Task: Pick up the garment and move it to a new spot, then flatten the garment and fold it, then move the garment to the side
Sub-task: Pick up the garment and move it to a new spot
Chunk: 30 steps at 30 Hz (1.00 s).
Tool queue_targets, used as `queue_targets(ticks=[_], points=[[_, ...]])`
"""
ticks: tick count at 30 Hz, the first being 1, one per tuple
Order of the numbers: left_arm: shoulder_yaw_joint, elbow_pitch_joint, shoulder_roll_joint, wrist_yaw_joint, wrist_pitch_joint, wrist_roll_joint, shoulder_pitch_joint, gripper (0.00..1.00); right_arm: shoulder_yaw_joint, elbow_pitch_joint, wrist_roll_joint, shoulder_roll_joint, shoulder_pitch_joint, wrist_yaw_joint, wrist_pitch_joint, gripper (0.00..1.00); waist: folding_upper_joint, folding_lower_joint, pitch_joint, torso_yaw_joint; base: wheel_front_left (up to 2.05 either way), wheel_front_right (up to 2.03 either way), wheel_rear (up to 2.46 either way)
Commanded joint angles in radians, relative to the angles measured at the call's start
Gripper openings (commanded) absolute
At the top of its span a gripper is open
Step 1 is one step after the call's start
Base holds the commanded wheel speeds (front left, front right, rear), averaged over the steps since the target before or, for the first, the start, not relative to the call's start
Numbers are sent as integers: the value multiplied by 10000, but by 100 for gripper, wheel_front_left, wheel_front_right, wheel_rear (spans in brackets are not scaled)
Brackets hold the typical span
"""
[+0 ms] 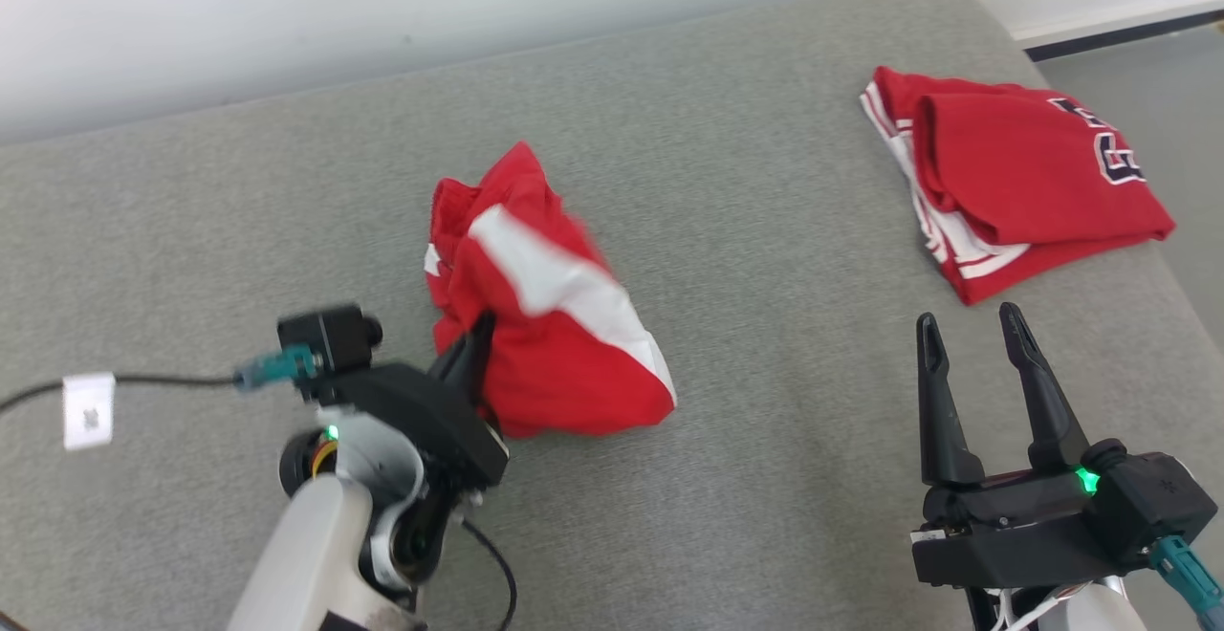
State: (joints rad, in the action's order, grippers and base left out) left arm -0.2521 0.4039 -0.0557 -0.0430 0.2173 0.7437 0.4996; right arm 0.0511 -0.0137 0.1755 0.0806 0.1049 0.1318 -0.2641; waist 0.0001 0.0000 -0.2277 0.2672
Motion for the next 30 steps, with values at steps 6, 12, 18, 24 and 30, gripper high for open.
queue_targets(ticks=[6, 12, 18, 24, 30], points=[[-236, 734, 39, -92, -943, 82, -398, 100, 209, 103, 37, 167, 70, -26, -4, 100, -1, 0, 67, -474, 0, 0, 0], [-554, 758, 52, -267, -1979, 262, -708, 100, 456, 224, 89, 288, -146, -26, -4, 100, -1, 0, 614, -865, 0, 0, 0], [-601, 287, -17, -55, -3080, -38, -1507, 100, 677, 333, 144, 400, -511, -26, -4, 100, -1, 0, 1290, -1440, 0, 0, 0], [-542, -398, -222, 364, -3908, -429, -2628, 100, 641, 351, 219, 481, -1014, -26, -4, 100, -1, 0, 1947, -2152, 0, 0, 0], [-441, -1245, -514, 845, -4573, -1091, -3715, 100, 601, 327, 295, 452, -1438, -26, -4, 100, -1, 0, 2344, -2849, 0, 0, 0]])
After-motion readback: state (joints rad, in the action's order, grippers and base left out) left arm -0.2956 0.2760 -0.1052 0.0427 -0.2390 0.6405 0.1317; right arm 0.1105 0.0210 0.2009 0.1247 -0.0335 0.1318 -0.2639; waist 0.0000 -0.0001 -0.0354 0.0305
